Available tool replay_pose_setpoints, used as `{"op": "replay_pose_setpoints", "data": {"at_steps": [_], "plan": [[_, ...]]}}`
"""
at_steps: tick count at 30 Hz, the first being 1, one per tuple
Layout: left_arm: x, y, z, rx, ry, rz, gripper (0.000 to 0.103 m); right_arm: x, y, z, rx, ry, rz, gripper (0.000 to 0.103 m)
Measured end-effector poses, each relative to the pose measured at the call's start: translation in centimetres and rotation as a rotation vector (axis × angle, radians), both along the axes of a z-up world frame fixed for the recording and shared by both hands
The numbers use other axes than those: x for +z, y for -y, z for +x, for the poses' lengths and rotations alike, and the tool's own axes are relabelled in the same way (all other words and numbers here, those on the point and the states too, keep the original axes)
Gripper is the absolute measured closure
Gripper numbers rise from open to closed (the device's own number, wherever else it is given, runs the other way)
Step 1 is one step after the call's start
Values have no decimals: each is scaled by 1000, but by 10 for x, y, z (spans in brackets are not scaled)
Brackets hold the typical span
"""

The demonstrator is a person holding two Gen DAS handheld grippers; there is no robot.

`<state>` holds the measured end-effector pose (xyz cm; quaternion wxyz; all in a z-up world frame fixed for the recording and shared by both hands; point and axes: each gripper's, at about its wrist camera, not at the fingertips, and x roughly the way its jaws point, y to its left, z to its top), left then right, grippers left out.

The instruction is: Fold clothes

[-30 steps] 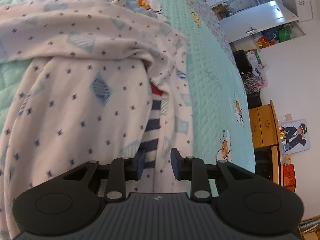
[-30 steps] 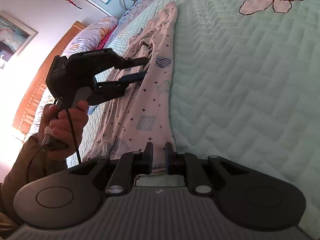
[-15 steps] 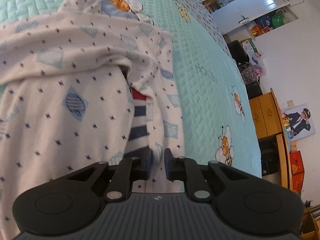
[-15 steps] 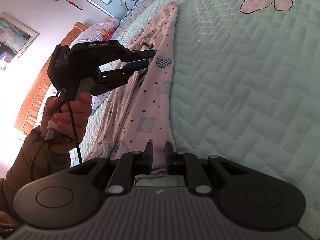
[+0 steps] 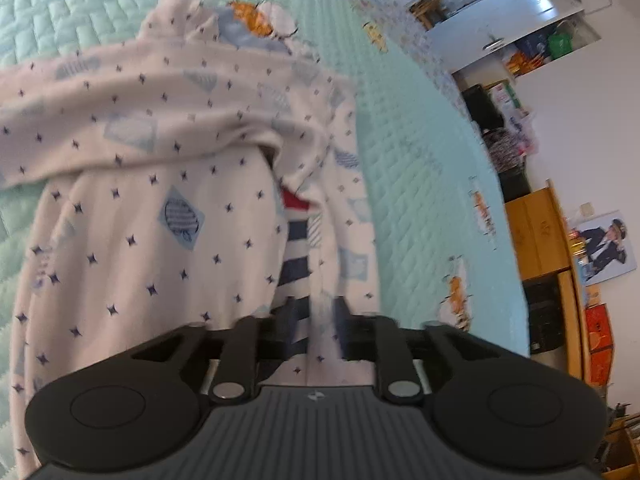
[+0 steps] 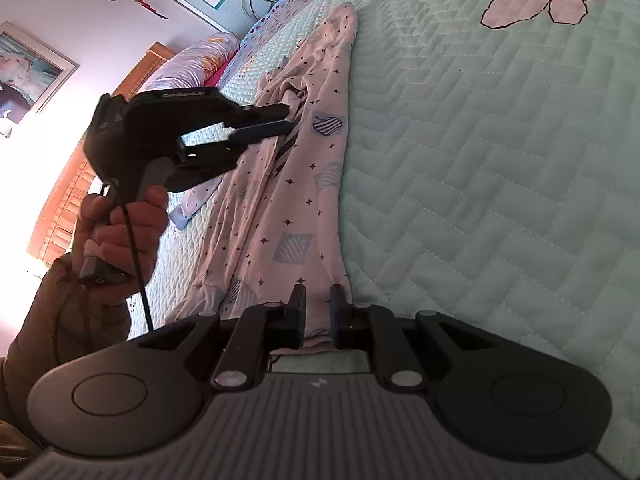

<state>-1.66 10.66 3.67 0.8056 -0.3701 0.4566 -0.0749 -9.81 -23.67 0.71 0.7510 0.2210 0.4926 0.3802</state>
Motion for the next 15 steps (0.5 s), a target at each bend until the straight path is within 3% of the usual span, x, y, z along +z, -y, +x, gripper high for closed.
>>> {"op": "replay_pose_setpoints", "data": {"at_steps": [5, 10, 12, 13, 14, 15], "plan": [[-5, 5, 3, -1, -3, -21, 60, -1, 1, 1, 1, -4, 7, 91], [-1, 17, 10, -14, 6, 16, 62, -1, 1, 0, 0, -7, 13, 91], [0, 22, 12, -23, 6, 27, 72, -1, 1, 1, 0, -9, 15, 91], [-1, 24, 12, -31, 2, 28, 91, -1, 1, 1, 1, -9, 14, 91], [-2, 25, 13, -36, -2, 33, 101, -1, 1, 1, 2, -10, 13, 91], [-2, 25, 13, -32, -3, 47, 101, -1, 1, 1, 4, -7, 11, 91]]}}
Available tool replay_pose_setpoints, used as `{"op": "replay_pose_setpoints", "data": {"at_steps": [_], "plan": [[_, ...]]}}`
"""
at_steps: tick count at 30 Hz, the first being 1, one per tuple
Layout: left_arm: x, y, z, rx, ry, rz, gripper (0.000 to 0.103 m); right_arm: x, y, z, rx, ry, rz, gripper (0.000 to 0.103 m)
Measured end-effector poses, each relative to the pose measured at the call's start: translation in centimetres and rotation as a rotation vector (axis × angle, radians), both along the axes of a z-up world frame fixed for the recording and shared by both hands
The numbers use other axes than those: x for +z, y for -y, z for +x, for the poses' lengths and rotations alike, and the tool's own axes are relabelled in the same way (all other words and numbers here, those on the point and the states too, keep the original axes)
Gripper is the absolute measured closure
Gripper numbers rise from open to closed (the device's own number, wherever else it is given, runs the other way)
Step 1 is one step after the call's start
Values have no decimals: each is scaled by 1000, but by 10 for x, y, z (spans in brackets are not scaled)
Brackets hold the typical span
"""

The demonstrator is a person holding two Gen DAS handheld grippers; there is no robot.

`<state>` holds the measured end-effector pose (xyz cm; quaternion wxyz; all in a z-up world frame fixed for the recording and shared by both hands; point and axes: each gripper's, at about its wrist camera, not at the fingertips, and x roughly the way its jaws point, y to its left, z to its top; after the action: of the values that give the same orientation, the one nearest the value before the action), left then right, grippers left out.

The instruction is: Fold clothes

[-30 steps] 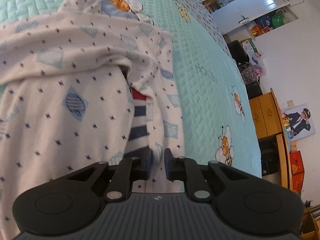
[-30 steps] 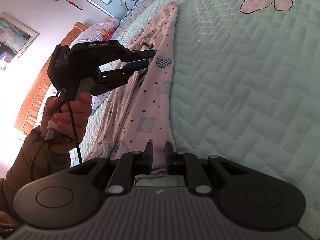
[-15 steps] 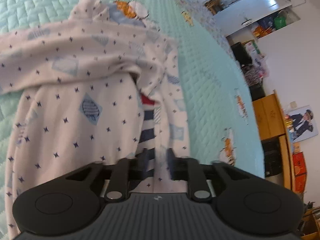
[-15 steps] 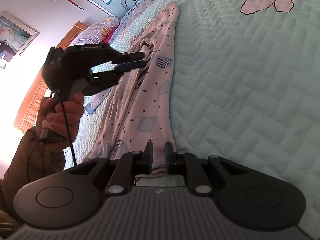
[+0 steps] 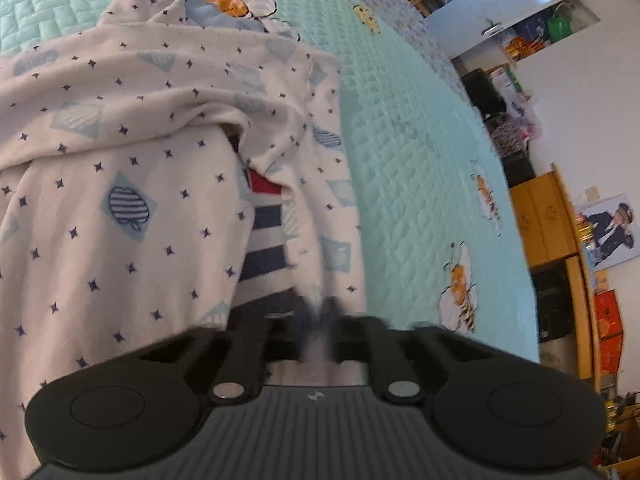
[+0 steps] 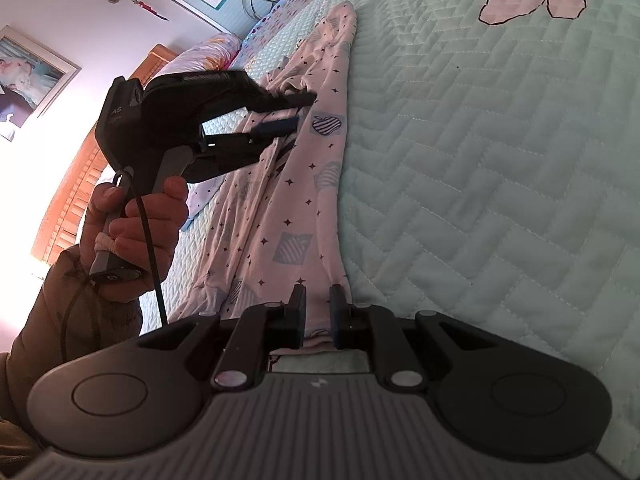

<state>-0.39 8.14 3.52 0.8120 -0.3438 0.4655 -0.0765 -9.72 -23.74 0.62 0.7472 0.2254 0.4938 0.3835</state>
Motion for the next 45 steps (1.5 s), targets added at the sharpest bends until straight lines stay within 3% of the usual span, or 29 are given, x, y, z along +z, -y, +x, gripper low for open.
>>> {"op": "replay_pose_setpoints", "data": {"at_steps": [6, 10, 14, 18, 21, 25, 27, 29, 32, 37, 42, 43, 44, 45], "plan": [[21, -15, -9, 51, 56, 42, 101, 1, -1, -1, 3, 7, -12, 91], [10, -21, -6, 42, 6, 76, 101, 1, -1, -1, 3, 8, -15, 91], [-4, -19, -4, 40, -27, 70, 100, 1, 0, -2, 5, 6, -18, 91], [0, -20, -7, 39, -13, 52, 99, 5, 0, -3, 11, 8, -29, 90], [5, -25, -14, 31, -7, 20, 93, 10, -1, -5, 29, 27, -52, 89], [15, -29, -36, 15, 22, -15, 81, 22, 0, -13, 34, 62, -71, 75], [18, -28, -53, 1, 20, -20, 74, 27, 2, -17, 19, 75, -93, 55], [20, -24, -70, -18, 9, -25, 68, 29, 4, -20, 7, 76, -99, 53], [19, -14, -96, -60, -15, -23, 68, 36, 10, -25, -19, 74, -53, 52], [13, 8, -122, -124, -65, 37, 68, 46, 9, -32, -28, 99, -47, 52], [4, 20, -129, -142, -87, 47, 71, 51, 9, -36, -40, 110, -74, 52], [2, 20, -129, -142, -90, 37, 76, 51, 10, -36, -44, 110, -78, 52], [0, 20, -129, -143, -93, 27, 96, 50, 11, -36, -48, 109, -82, 52], [-1, 21, -130, -141, -96, 22, 101, 50, 11, -36, -53, 110, -91, 52]]}}
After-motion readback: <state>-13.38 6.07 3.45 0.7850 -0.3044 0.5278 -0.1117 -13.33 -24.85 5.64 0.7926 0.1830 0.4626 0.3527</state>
